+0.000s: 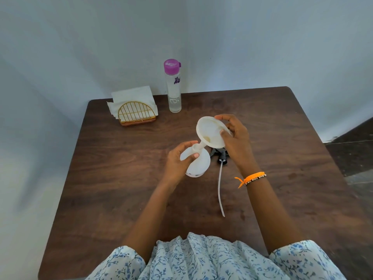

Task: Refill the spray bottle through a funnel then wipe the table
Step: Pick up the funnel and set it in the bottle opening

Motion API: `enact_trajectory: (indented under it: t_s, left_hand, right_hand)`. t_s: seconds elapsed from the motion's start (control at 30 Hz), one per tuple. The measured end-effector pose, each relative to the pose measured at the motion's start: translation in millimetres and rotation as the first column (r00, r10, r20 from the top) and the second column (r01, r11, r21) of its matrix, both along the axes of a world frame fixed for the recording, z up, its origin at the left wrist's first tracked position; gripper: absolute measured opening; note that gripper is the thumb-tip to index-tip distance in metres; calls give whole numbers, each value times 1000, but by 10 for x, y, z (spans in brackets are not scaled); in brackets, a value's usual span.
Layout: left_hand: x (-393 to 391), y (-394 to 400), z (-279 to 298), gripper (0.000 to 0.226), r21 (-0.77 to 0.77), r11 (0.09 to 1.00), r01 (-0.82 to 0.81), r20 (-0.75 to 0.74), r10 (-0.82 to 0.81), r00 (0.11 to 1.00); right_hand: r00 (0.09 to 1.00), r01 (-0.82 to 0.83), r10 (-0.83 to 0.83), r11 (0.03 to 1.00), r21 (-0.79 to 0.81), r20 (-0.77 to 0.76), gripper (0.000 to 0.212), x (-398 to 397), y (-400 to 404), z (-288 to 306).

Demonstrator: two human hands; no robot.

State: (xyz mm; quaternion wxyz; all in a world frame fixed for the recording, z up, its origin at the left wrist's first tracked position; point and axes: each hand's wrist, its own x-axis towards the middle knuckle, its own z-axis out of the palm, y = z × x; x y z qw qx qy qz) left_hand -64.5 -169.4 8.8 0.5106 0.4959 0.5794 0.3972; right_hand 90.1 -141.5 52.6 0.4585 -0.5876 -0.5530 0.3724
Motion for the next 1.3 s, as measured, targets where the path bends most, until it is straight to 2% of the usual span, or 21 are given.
enact_trajectory:
  t_s: [0.23, 0.97, 1.3]
  left_hand:
    - [36, 8, -6, 26, -2, 999, -36, -13, 36, 999]
    - [-26, 87, -127, 25, -1, 1000, 2, -57, -2, 998]
    - [-16, 85, -111, 31, -1, 1000, -12, -13, 12, 1000]
  right_hand:
    - [1000, 19, -19, 1000, 24, 17, 35, -77, 11, 34]
    - [999, 17, -18, 999, 27, 35, 31, -177, 53, 57]
    - [992, -38, 30, 998, 60, 123, 31, -239, 51, -36]
